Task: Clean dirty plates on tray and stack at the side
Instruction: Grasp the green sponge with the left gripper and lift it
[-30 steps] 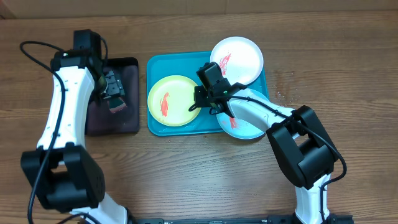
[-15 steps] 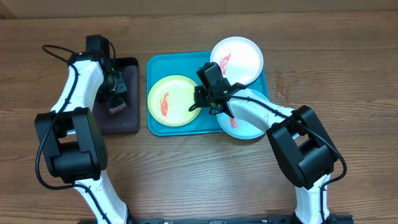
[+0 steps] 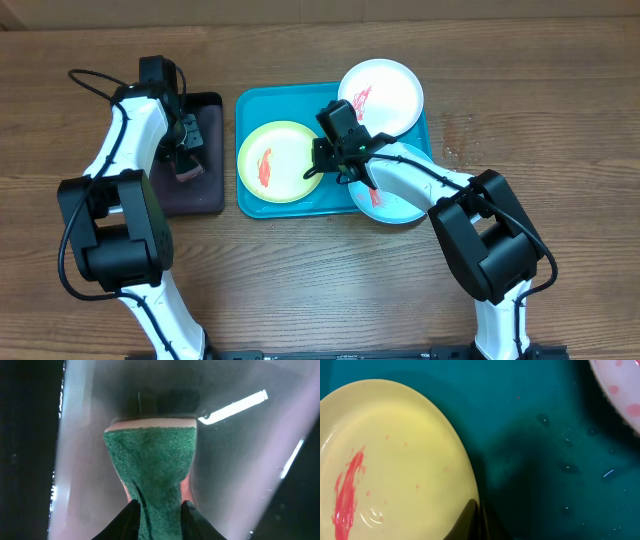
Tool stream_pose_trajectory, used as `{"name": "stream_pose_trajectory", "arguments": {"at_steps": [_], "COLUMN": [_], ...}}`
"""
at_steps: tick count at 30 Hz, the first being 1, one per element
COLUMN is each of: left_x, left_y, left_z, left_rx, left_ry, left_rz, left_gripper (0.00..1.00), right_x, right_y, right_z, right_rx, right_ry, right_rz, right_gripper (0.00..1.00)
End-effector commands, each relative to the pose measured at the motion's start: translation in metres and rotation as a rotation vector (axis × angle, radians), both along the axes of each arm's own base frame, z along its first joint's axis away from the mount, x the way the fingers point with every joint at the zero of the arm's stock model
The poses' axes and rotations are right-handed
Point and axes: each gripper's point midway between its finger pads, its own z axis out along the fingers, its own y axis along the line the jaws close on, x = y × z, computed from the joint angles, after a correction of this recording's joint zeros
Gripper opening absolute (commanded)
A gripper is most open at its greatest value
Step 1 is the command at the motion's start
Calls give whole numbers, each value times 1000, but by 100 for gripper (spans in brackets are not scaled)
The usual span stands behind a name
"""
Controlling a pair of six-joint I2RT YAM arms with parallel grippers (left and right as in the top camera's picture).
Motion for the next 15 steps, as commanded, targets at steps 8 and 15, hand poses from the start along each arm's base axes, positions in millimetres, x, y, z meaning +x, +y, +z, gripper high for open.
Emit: {"name": "stream_pose_trajectory", "arguments": {"at_steps": [8,15], "left_x": [-5,-4], "left_y": [5,5], "left_z": [-33,-30], "left_rx": [14,15], "left_ry": [84,81], "left_rz": [-13,-12], "left_gripper": [20,4], "right_x": [8,8], "right_y": [5,5], "right_z": [7,7], "right_rx": [7,8], "right_ry": [-28,-28], "right_rz": [2,2], "right_gripper": [4,4]}}
